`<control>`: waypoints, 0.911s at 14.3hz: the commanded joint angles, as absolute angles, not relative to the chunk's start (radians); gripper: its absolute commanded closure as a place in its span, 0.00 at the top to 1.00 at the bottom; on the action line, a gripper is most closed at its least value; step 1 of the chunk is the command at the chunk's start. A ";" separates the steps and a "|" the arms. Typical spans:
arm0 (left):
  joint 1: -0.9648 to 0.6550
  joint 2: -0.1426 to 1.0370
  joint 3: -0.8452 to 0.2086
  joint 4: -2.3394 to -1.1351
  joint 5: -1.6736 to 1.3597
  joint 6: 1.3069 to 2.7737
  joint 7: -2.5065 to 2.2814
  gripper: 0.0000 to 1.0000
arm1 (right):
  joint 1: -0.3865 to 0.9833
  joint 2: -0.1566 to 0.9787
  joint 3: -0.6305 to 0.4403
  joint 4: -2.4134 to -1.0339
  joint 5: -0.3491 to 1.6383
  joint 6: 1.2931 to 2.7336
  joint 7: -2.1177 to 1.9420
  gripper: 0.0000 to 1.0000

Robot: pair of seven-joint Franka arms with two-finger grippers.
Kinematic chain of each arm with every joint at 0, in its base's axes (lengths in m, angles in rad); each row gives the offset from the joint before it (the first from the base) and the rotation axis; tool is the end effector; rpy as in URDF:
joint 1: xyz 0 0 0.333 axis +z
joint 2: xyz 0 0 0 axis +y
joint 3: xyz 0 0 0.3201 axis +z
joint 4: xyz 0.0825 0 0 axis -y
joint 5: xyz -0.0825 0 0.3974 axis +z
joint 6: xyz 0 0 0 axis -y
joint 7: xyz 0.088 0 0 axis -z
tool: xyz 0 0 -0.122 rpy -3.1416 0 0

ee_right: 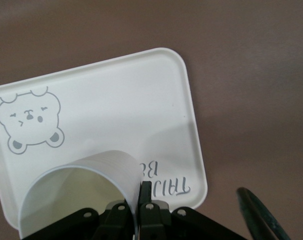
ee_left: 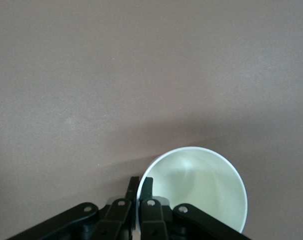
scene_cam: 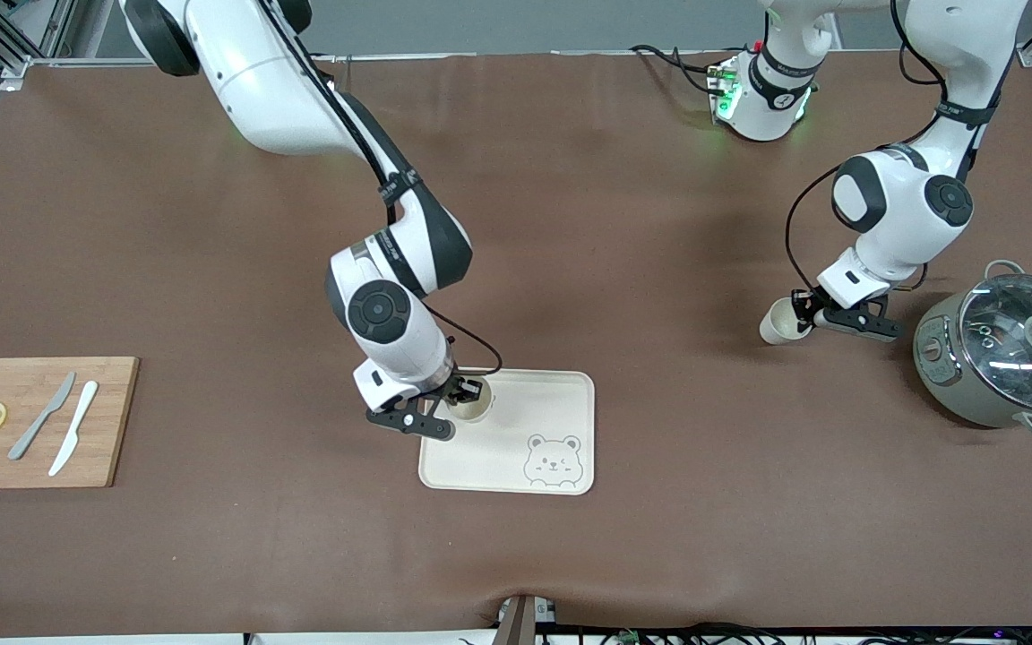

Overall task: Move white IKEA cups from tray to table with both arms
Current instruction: 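Carry the cup with the right gripper toward the cutting board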

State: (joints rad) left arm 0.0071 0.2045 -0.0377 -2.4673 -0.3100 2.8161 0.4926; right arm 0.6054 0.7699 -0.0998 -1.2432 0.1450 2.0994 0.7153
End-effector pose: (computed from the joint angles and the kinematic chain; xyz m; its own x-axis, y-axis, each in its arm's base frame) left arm 0.5022 -0.0024 0.2036 0.9589 -0.2230 0.1756 -0.2383 -0.9686 0.0708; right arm 0.6641 0.3997 0.2979 0.9692 -0.2449 0.0265 -0.2409 -0.9649 -0.1048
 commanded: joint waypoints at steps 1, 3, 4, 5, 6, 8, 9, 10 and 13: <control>0.009 0.222 -0.048 -2.454 -0.334 2.844 0.526 0.25 | 0.555 0.668 -0.094 -1.266 0.161 2.002 0.687 0.00; 0.008 0.225 -0.048 -2.456 -0.334 2.858 0.526 0.48 | 0.514 0.617 -0.094 -1.273 0.161 1.918 0.585 0.00; 0.006 0.230 -0.048 -2.456 -0.334 2.862 0.528 0.58 | 0.485 0.598 -0.094 -1.273 0.161 1.878 0.531 0.00; 0.006 0.233 -0.049 -2.459 -0.334 2.882 0.528 0.65 | 0.459 0.580 -0.094 -1.276 0.163 1.846 0.488 0.00; 0.006 0.238 -0.049 -2.460 -0.334 2.893 0.526 0.69 | 0.439 0.559 -0.094 -1.291 0.164 1.821 0.448 0.00; 0.008 0.238 -0.049 -2.461 -0.334 2.899 0.526 0.73 | 0.396 0.505 -0.095 -1.359 0.164 1.816 0.369 0.00; 0.008 0.238 -0.049 -2.461 -0.334 2.901 0.526 0.73 | 0.371 0.482 -0.095 -1.388 0.164 1.816 0.323 0.00; 0.008 0.238 -0.049 -2.461 -0.334 2.901 0.526 0.73 | 0.345 0.463 -0.095 -1.414 0.164 1.816 0.274 0.00; 0.008 0.233 -0.049 -2.461 -0.336 2.899 0.517 0.73 | 0.269 0.423 -0.095 -1.485 0.164 1.818 0.135 0.00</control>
